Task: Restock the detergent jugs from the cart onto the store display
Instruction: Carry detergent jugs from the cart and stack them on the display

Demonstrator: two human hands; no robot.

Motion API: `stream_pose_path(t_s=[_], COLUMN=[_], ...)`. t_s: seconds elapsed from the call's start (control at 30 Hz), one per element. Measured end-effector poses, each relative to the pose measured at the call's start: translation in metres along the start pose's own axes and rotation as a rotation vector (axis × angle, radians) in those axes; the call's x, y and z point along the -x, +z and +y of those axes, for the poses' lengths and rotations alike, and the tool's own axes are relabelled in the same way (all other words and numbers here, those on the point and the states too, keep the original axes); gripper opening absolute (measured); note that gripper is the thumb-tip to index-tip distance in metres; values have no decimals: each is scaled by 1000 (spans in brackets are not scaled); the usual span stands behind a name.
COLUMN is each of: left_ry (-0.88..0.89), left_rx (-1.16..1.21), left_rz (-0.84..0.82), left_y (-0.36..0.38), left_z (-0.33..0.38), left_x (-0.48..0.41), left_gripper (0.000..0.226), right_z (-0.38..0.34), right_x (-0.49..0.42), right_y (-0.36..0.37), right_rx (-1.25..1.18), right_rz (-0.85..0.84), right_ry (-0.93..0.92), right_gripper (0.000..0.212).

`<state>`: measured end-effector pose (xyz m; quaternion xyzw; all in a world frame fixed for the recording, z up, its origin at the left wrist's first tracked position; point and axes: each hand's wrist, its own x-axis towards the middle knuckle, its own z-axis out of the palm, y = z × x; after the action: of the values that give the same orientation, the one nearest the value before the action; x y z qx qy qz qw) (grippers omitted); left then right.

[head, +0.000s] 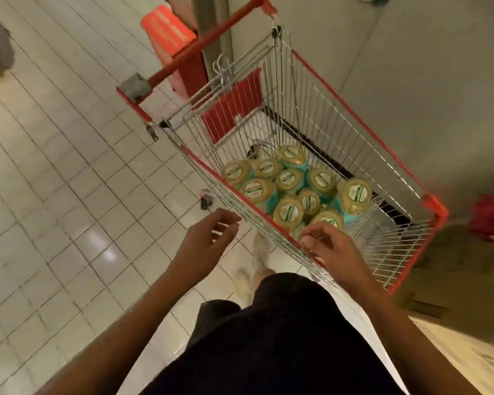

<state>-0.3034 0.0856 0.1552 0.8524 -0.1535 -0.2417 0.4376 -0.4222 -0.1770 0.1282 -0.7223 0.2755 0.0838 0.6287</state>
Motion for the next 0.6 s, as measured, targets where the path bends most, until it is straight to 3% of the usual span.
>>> stream_pose_path(t_s=[0.23,0.47,0.53,0.6], left_ry=[-10,-111,-137,-180], left_rx=[0,-224,-322,-419], left_rz=[-115,-254,-309,-348], left_y=[-7,1,10,22], left_z=[22,2,-17,-38], left_x=[-107,-222,-258,-293], left_gripper=[10,6,8,25], right_z=[-8,19,31,42], right_x=[-85,-220,-257,-287], right_y=[-6,-5,-1,6], right_rx=[-14,157,263,339], right_rz=[89,-52,-103,-155], right_ry=[84,141,152,183], right_gripper=[9,7,16,31])
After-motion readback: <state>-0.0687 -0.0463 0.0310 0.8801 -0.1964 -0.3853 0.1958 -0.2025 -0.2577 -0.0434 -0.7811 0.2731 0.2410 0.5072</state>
